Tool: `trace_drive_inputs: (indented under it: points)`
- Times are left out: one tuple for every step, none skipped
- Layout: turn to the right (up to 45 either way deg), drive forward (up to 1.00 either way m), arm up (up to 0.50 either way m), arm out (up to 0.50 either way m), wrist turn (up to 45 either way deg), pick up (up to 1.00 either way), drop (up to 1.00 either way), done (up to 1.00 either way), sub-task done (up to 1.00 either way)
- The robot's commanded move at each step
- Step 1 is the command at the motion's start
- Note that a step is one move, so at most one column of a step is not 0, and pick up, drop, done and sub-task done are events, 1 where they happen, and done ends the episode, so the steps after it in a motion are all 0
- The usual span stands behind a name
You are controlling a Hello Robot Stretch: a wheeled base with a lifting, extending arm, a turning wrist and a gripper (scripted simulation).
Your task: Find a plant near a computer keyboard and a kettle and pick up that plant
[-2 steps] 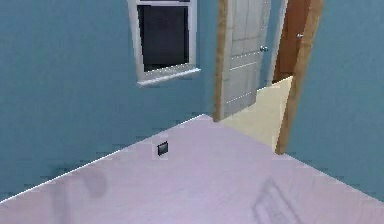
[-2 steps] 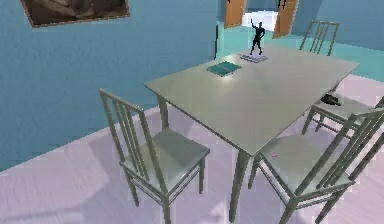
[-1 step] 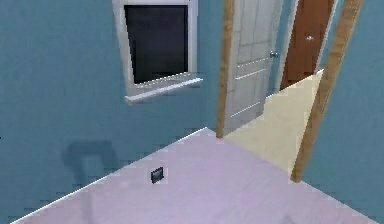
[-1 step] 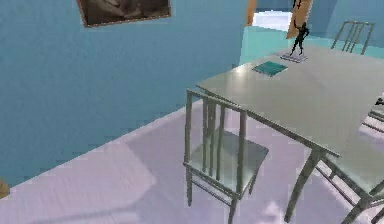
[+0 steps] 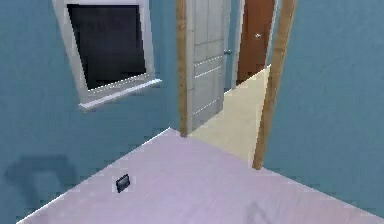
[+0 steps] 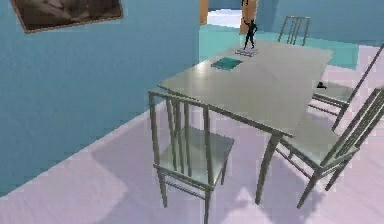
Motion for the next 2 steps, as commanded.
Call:
trace_drive_inputs:
  points:
    - [0.0,1.0,0.0,0.0,0.0,0.0,0.0,0.0,0.0]
    - [0.0,0.25,0.0,0.0,0.0,0.0,0.0,0.0,0.0]
